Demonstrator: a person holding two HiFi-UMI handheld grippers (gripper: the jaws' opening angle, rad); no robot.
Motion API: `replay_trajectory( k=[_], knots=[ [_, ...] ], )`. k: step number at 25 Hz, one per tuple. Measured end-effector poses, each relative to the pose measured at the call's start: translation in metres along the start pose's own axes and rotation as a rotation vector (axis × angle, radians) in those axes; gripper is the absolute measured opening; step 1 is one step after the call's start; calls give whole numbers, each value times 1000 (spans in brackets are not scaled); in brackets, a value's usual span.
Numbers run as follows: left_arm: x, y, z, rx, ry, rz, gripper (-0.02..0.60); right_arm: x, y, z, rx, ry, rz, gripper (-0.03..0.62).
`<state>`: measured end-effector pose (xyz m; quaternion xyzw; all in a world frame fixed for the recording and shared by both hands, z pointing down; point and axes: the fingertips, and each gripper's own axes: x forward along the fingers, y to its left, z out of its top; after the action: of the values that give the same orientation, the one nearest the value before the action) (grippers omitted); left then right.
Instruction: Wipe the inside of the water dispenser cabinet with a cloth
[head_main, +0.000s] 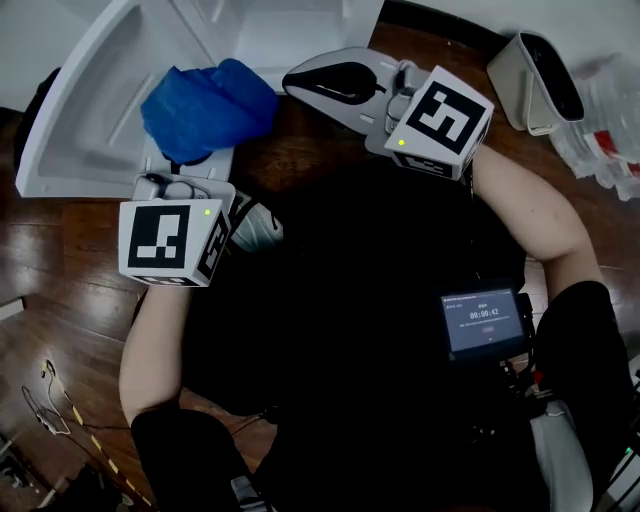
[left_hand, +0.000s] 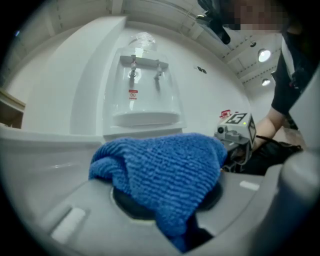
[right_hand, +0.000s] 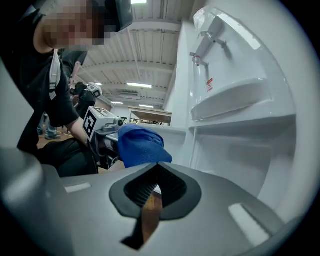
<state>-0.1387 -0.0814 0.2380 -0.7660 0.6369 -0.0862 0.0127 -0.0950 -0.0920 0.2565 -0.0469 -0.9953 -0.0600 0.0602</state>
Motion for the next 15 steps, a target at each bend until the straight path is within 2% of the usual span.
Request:
replay_trajectory(
  k=[5, 8, 15],
  knots=[
    [0, -3, -4, -17, 13, -10, 124, -3, -7, 2, -15, -14, -15, 5],
    [1, -2, -6, -6, -9, -21, 124, -3, -7, 3, -29, -17, -16, 5],
    [1, 0, -13, -14, 21, -13, 124, 0, 1, 10, 1, -17, 2, 5]
  ],
)
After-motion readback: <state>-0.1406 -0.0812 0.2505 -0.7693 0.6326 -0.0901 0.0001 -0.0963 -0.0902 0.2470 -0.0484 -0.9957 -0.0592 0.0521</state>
